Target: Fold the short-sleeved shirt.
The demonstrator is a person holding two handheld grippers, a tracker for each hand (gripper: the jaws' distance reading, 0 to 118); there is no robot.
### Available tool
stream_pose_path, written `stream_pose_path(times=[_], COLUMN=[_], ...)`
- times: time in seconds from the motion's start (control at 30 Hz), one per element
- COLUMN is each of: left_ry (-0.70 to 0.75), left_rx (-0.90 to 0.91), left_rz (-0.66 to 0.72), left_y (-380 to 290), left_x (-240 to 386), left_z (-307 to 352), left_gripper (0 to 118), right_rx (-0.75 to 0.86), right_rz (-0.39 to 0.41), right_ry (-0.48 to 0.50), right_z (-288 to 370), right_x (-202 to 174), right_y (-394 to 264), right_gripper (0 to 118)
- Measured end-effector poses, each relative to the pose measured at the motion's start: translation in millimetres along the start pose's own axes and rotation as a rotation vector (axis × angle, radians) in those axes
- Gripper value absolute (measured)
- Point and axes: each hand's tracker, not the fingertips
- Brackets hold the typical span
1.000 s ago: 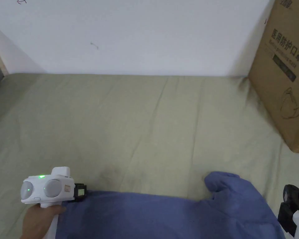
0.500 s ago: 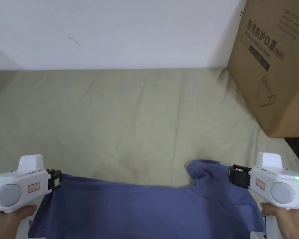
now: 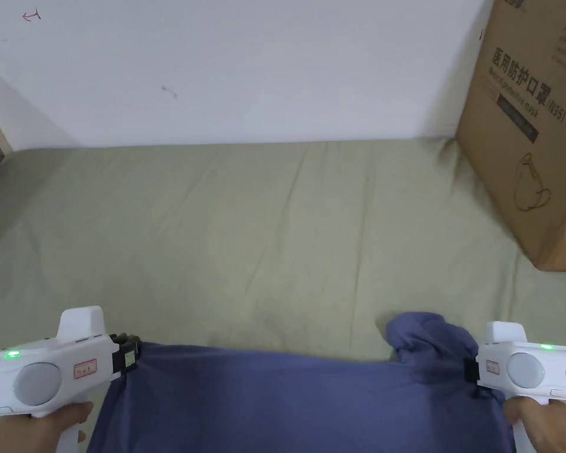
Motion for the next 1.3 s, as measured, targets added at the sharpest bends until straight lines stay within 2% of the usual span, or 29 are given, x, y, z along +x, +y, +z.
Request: stream_pose_path(times=[0.1,0.27,0.43,0.67,0.77,0.87,0.97,1.07,1.27,1.3], left_ry=[0.005,0.021,0.026,0.016,0.033,0.032,0.058,0.076,0.112,0.115], left_rx=[0.006,0.022,0.060,0.037,-0.009,-0.056,-0.101,-0.158,-0.183,-0.178], left_rz=[0.017,0.035,0.068,0.096,0.070,0.088,0.082,0.097,0.116,0.140], left_y=[-5.6,-16.5,-30.2,-77.0,-109.9,-139.8,-169.2,-195.1,-221.6,-220.0], left_x=[-0.7,-2.3,-18.0,-36.9,-41.9,-38.7,-39.3,-39.0,-34.1,-34.3], left_z=[8.4,32.5,71.2,120.8,129.2,135.8,131.0,123.3,113.0,114.0], left_gripper=[2,2,2,2,2,2,2,2,3,7], right_rx=[0.086,0.226,0.345,0.350,0.326,0.272,0.183,0.106,0.049,0.052], right_rz=[-0.068,-0.041,-0.085,-0.123,-0.144,-0.160,-0.219,-0.231,-0.296,-0.301], right_ry=[0.047,0.128,0.206,0.271,0.270,0.226,0.196,0.127,0.093,0.088], right_z=[33.3,120.7,207.3,265.7,271.9,264.6,245.1,217.4,185.2,189.9], right_x=[5.3,2.0,7.5,14.8,14.3,13.5,15.8,16.5,22.5,20.8], right_y=[-1.9,-11.6,-46.0,-126.8,-162.3,-192.8,-218.4,-233.5,-246.5,-244.4], right_gripper=[0,0,0,0,0,0,0,0,1,2])
